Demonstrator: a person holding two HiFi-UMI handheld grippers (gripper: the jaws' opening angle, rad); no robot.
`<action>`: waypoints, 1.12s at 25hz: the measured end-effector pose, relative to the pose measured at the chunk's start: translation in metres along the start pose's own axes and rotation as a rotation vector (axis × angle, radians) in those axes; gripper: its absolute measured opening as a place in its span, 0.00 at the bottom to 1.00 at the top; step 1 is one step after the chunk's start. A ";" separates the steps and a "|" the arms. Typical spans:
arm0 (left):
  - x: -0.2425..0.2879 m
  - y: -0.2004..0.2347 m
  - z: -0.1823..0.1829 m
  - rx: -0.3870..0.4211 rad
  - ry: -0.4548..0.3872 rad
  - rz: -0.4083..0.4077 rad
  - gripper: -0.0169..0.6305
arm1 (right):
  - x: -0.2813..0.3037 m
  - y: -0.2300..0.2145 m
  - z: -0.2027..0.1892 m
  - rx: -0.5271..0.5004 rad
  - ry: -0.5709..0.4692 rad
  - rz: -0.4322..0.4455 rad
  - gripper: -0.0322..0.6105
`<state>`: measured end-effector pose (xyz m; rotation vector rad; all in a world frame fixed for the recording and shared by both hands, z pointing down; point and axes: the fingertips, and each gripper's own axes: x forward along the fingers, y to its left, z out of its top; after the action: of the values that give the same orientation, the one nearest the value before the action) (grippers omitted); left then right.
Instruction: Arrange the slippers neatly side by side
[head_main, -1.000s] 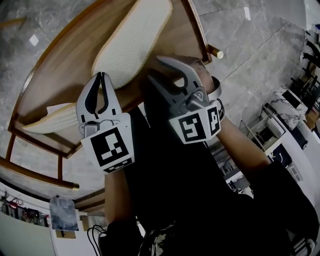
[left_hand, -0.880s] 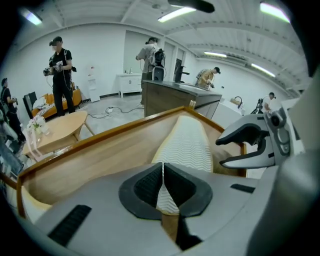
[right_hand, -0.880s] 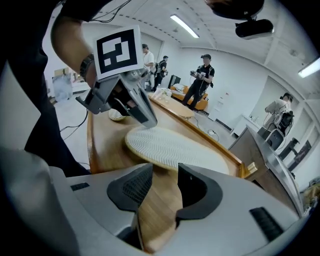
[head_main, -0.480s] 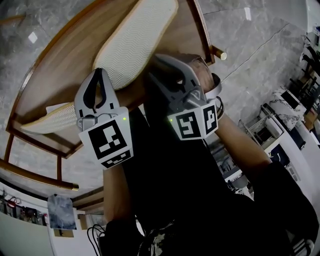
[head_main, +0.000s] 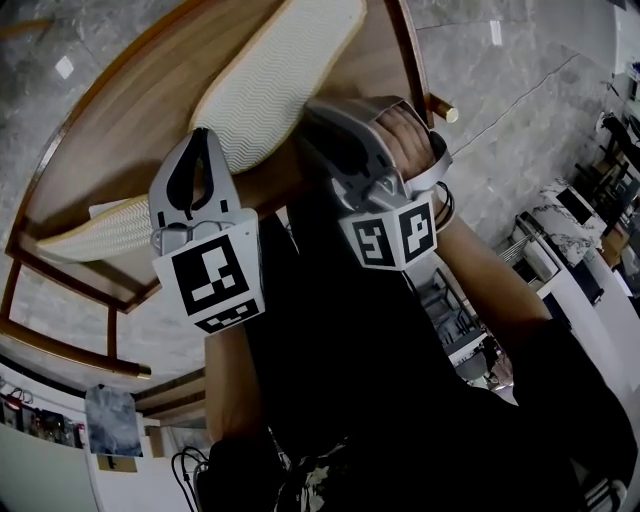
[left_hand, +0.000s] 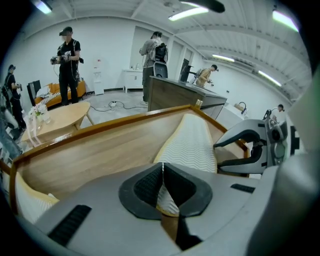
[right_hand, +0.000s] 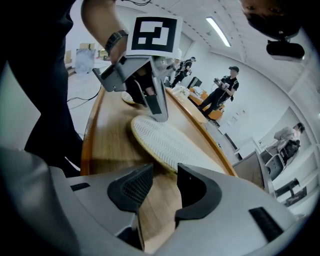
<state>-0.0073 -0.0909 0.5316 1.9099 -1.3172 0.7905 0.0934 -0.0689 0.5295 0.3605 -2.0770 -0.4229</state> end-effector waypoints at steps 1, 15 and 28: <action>0.000 0.000 0.000 0.000 -0.001 0.001 0.03 | 0.001 0.000 0.001 -0.025 -0.002 0.003 0.25; -0.001 0.003 0.001 -0.062 -0.022 0.021 0.03 | 0.004 -0.003 0.014 -0.144 -0.052 0.038 0.21; -0.035 -0.004 0.014 -0.124 -0.115 0.016 0.03 | -0.021 -0.009 0.054 -0.127 -0.121 0.043 0.12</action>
<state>-0.0131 -0.0825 0.4956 1.8712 -1.4188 0.6001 0.0584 -0.0597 0.4836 0.2196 -2.1584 -0.5593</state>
